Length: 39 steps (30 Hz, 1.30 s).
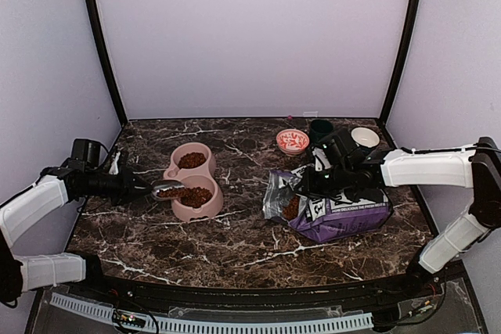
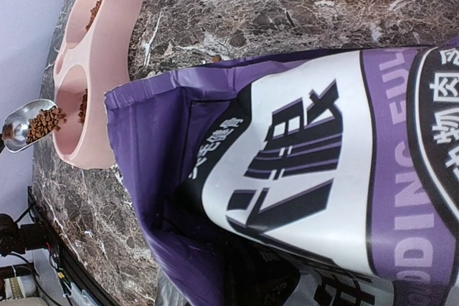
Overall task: Serve the pet food
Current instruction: Place the pet food in the pet food bowl.
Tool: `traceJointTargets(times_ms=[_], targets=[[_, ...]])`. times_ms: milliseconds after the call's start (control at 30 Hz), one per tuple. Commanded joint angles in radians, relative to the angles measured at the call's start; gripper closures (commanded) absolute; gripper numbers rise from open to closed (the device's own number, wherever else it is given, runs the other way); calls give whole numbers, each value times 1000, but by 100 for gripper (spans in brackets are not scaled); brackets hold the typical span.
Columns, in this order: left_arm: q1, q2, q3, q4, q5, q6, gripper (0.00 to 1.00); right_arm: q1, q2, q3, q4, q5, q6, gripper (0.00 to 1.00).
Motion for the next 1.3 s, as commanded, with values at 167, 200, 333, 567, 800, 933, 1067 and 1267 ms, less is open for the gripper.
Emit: traceJointTargets(times_ms=[167, 200, 333, 567, 800, 933, 1067, 1267], targets=[[-21, -3, 48, -25, -20, 15, 100, -14, -20, -29, 40, 39, -2, 100], [-24, -2, 49, -27, -23, 15, 100, -14, -20, -29, 40, 39, -2, 100], [-31, 2, 58, -31, -32, 14, 100, -15, -26, -31, 40, 42, -2, 100], [-50, 11, 72, -39, -55, 12, 100, -17, -30, -38, 43, 43, -2, 100], [-88, 24, 103, -60, -104, 14, 100, -19, -34, -43, 47, 39, -5, 100], [-113, 34, 124, -81, -147, 18, 100, -20, -40, -46, 47, 39, -7, 100], [-145, 53, 156, -110, -204, 23, 100, -23, -45, -56, 47, 42, -9, 100], [-203, 89, 211, -160, -298, 28, 100, -26, -47, -60, 49, 42, -17, 100]])
